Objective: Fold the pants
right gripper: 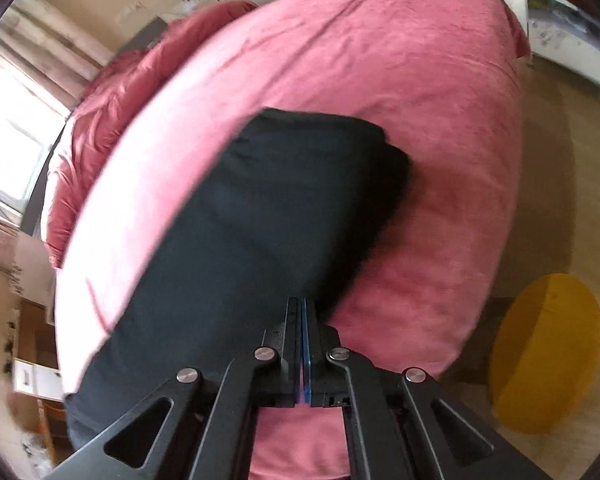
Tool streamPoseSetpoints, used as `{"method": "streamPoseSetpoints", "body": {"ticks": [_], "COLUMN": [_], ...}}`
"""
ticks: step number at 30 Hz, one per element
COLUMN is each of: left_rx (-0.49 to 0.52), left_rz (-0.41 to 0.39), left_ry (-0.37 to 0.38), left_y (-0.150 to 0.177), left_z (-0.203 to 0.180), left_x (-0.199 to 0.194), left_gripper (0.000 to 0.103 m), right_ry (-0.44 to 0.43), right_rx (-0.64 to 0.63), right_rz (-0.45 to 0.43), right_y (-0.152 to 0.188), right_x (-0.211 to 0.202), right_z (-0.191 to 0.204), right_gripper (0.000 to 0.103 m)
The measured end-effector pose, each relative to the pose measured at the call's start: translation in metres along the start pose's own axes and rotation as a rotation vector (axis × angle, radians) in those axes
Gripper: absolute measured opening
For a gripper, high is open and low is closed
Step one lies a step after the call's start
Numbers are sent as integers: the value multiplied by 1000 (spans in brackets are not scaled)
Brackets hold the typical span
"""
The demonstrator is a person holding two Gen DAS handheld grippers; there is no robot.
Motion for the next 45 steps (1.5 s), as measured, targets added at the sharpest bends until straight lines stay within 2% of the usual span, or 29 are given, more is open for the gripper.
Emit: {"method": "streamPoseSetpoints", "body": {"ticks": [2,4,6,9,13,15,18,21,24,26,31,33,35,37,41,43,45], "left_rx": [-18,-41,-58,-136,-331,-459,-618,-764,-864,-875,-868,-881,-860,-828,-743,-730,-713], "left_rz": [10,16,14,10,-9,-20,-28,-37,-58,-61,-1,25,22,-4,-28,-47,-76], "left_ry": [-1,-1,-11,-19,-85,-164,-242,-270,-239,-221,-209,-175,-176,-156,-166,-154,-146], "left_y": [1,2,5,7,15,27,50,70,76,74,77,79,78,71,63,63,61], "left_z": [3,7,12,35,98,146,201,238,254,257,251,246,243,239,235,235,235], "left_x": [4,5,2,-10,-40,-60,-80,-90,-90,-79,-59,-50,-48,-49,-49,-52,-56], "left_gripper": [44,44,47,47,47,47,47,48,48,48,48,48,47,40,27,22,16], "right_ry": [-18,-33,-40,-31,40,87,138,104,-12,-117,-345,-416,-480,-525,-610,-592,-583], "right_rx": [38,52,53,33,-57,-117,-211,-284,-381,-467,-711,-777,-843,-893,-933,-983,-1037], "right_rz": [3,7,7,5,-48,-90,-157,-183,-122,-46,122,182,230,264,366,373,419], "right_y": [0,3,4,8,9,6,5,11,28,50,121,151,179,203,238,253,270], "right_x": [-2,-2,-3,-2,-9,-17,-34,-49,-48,-43,-30,-25,-19,-13,9,25,42], "right_z": [-6,-5,-6,3,20,29,44,68,111,149,256,291,330,365,430,452,473], "right_gripper": [6,6,19,38,38,38,38,38,41,48,48,48,48,48,48,48,48]}}
Point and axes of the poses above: each gripper's, at about its wrist camera, not at the fingertips, and x roughly the way its jaws point, z to its left, y to its underside, the point moved 5 cm from there along x, roughly the way its jaws point, and after that the axes turned 11 degrees about -z, right-handed, at the moved point
